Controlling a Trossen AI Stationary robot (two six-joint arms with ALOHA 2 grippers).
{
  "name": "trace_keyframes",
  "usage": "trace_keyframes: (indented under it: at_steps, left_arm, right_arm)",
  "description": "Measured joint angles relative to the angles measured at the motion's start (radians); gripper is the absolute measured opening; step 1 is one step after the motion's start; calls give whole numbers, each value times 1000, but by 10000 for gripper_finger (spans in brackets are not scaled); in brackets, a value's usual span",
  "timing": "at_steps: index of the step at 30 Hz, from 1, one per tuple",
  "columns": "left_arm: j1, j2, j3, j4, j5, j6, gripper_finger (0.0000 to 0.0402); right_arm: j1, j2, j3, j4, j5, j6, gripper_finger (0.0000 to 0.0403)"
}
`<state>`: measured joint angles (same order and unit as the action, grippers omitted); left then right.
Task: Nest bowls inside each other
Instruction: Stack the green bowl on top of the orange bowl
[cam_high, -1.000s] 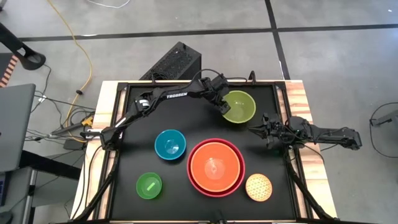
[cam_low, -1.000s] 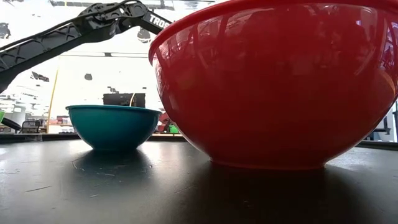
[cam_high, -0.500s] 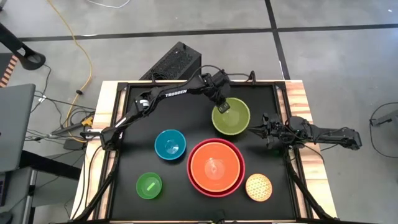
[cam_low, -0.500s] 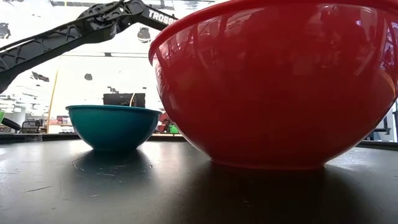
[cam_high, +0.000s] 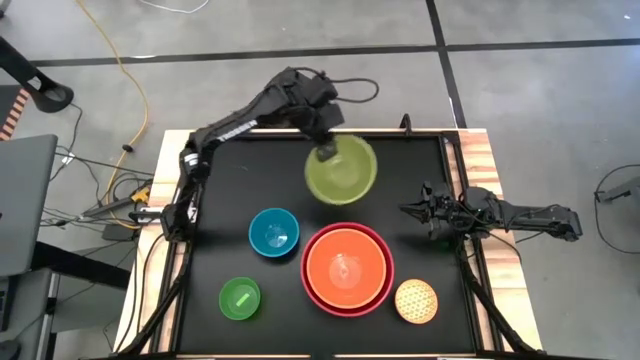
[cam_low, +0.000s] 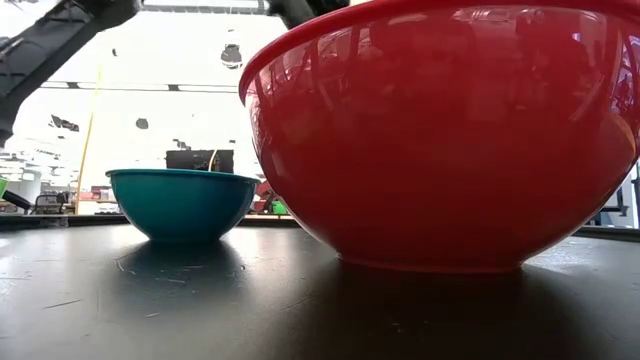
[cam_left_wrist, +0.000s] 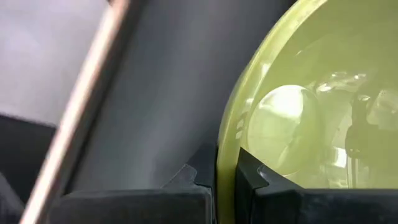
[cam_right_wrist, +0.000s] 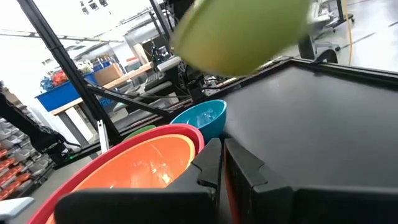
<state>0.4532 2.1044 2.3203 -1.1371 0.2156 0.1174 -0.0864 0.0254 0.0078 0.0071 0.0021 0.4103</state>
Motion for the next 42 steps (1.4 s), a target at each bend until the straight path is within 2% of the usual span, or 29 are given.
trace_keyframes:
  at_steps: [5, 11, 15, 18, 21, 25, 28, 31, 37, 42]
  left_arm:
    - [-69, -74, -1, -231, 34, 36, 2]
    - [-250, -174, -2, -221, 30, -5, 1]
    - [-426, -217, -97, -74, -74, -58, 1]
    - [-539, -234, -251, 68, -181, -86, 1]
    - [-607, -239, -424, 304, -225, -135, 1]
    - [-608, -238, -565, 480, -194, -216, 1]
    - [-573, -238, -612, 591, -190, -305, 1]
    - [-546, -224, -630, 644, -236, -361, 0]
    - [-538, -197, -688, 648, -243, -413, 0]
    - [-545, -187, -690, 627, -261, -428, 0]
  right_arm:
    - [0, 0, 0, 0, 0, 0, 38]
    - [0, 0, 0, 0, 0, 0, 38]
    - [0, 0, 0, 0, 0, 0, 38]
    - [0, 0, 0, 0, 0, 0, 38]
    - [0, 0, 0, 0, 0, 0, 38]
    - [0, 0, 0, 0, 0, 0, 38]
    - [0, 0, 0, 0, 0, 0, 38]
    - [0, 0, 0, 0, 0, 0, 38]
    - [0, 0, 0, 3, -1, 0, 38]
    - [0, 0, 0, 1, 0, 0, 38]
